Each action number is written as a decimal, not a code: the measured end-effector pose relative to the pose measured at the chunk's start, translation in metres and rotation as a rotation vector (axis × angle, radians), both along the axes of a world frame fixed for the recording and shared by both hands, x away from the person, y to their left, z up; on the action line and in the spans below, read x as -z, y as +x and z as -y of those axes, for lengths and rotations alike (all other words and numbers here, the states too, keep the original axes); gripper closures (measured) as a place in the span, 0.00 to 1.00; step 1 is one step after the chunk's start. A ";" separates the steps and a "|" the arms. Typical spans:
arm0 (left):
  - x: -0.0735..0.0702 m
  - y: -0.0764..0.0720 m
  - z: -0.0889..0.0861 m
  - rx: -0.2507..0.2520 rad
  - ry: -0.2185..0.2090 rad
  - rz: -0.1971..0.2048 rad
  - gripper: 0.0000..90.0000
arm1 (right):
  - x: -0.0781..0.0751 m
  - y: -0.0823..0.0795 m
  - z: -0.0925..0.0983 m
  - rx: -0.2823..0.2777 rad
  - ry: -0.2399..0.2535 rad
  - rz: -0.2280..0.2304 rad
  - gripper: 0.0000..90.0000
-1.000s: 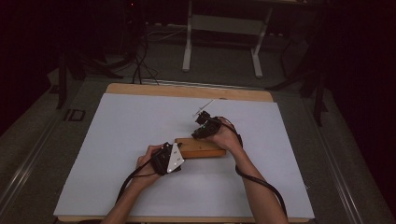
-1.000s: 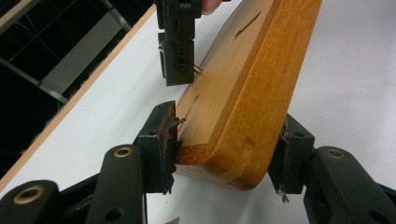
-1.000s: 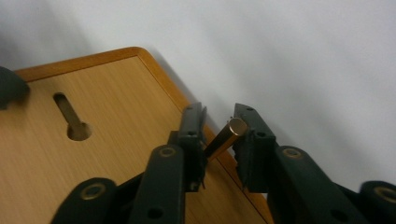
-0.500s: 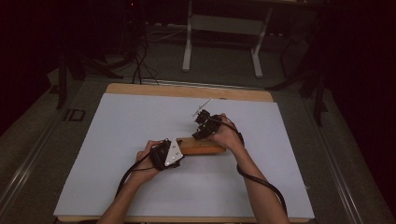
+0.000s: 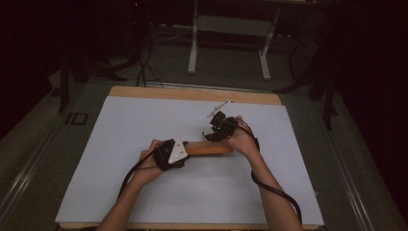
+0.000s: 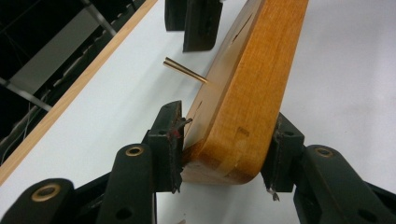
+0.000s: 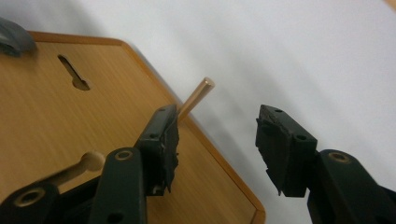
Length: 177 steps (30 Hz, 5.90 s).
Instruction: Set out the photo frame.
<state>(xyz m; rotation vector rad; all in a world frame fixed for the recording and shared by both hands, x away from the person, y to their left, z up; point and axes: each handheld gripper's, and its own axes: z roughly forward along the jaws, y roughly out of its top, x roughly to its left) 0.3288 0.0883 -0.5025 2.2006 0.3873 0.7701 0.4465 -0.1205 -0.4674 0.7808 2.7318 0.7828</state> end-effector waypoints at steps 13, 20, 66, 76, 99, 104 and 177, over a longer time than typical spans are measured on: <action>-0.009 0.015 -0.003 0.006 -0.001 -0.022 0.68 | -0.022 -0.006 0.015 0.002 0.131 0.009 0.58; -0.014 0.024 -0.005 0.007 -0.010 -0.044 0.71 | -0.027 -0.008 0.027 -0.009 0.194 -0.012 0.63; -0.021 0.052 -0.015 0.039 -0.063 -0.150 0.75 | 0.010 0.000 0.066 -0.074 0.304 0.000 0.31; -0.019 0.056 -0.017 0.022 -0.101 -0.163 0.74 | 0.023 0.002 0.068 -0.051 0.305 0.038 0.38; 0.008 0.063 -0.018 -0.080 -0.136 -0.249 0.71 | 0.030 0.008 0.063 -0.069 0.265 0.060 0.47; 0.009 0.067 -0.020 -0.099 -0.176 -0.276 0.70 | 0.032 0.007 0.063 -0.060 0.265 0.086 0.50; -0.001 0.067 -0.040 -0.114 -0.408 -0.491 0.58 | 0.030 -0.023 0.081 -0.050 0.491 -0.033 0.68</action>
